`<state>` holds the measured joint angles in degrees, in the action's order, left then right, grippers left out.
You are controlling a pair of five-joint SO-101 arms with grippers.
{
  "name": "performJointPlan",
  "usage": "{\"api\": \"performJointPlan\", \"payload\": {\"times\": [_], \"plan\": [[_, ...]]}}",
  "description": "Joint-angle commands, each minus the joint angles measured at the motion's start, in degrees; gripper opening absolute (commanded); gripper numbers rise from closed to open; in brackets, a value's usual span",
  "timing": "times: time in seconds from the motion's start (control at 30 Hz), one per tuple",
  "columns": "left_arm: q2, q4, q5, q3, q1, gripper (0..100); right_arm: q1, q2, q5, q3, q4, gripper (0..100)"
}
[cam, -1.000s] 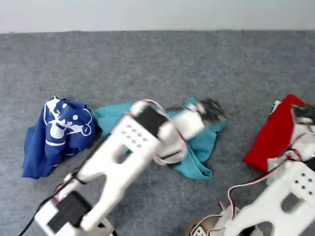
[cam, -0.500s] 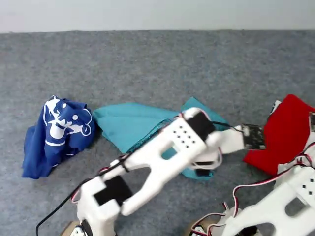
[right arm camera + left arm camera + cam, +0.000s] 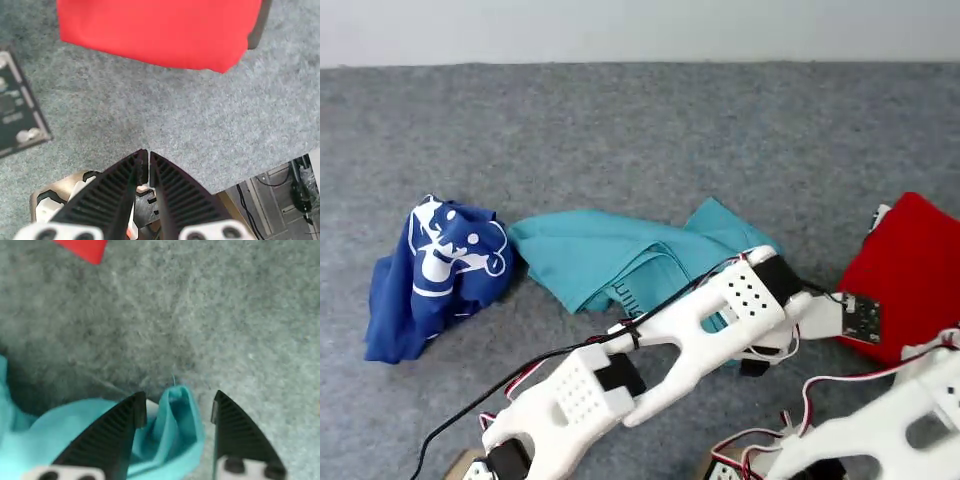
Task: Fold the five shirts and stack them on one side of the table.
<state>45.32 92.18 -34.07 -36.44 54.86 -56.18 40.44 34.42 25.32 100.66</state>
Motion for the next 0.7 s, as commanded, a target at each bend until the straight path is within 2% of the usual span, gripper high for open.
{"api": "performJointPlan", "payload": {"times": [0.0,0.13,0.3,0.43,0.67], "plan": [[1.67,1.23,-0.88,-2.59,0.09,21,-0.75,1.27,0.53,-2.11,2.42,0.9],[3.08,4.66,-1.05,-2.77,-1.49,17,-0.48,1.27,0.53,-2.11,2.33,0.9],[2.90,8.44,-5.54,-2.77,-5.63,1,-0.48,1.27,0.53,-2.11,2.33,0.9],[-1.85,8.44,-3.25,-2.42,-9.14,1,-0.40,1.27,0.53,-2.11,2.33,0.9],[-19.52,8.35,2.02,-2.33,-14.86,1,0.13,1.27,0.53,-2.29,2.33,0.9]]}}
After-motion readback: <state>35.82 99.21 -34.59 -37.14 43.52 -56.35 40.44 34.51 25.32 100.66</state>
